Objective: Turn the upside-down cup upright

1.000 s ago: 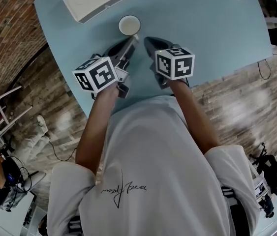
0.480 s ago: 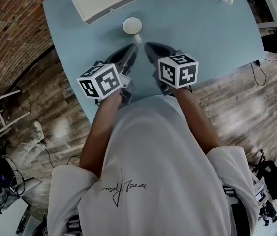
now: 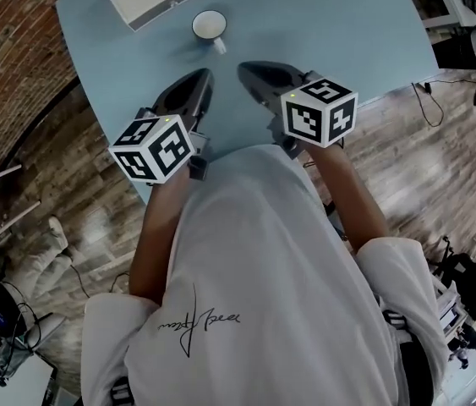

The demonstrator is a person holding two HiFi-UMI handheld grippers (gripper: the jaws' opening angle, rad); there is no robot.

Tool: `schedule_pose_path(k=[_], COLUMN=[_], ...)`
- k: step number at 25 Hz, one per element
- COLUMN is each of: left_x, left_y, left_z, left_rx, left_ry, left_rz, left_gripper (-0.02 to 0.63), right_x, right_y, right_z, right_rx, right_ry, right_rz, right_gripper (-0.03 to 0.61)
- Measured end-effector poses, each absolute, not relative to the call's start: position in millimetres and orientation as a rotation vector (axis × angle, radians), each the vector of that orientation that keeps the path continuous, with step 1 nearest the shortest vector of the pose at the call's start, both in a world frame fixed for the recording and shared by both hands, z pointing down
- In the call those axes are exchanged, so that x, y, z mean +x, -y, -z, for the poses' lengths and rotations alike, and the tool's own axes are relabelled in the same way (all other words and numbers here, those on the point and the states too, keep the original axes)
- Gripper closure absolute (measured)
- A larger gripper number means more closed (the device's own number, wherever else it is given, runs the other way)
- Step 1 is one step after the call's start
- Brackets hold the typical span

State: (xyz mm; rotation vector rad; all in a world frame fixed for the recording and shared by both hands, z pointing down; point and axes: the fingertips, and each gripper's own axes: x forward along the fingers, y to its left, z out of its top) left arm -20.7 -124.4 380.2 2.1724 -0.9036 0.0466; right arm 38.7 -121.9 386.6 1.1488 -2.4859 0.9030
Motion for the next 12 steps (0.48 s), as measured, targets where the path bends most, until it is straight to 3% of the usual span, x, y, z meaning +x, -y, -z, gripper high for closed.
schedule_pose_path(k=[12], left_x=[-35], left_y=[119], left_z=[-371], left_rx=[2.212], left_ry=[0.918], left_rz=[-0.058], left_gripper=[0.603], right_x=[39], right_y=[110], right_z=[-358], right_rx=[1.113], right_ry=[2.556], right_rz=[-0.933], right_gripper=[0.558])
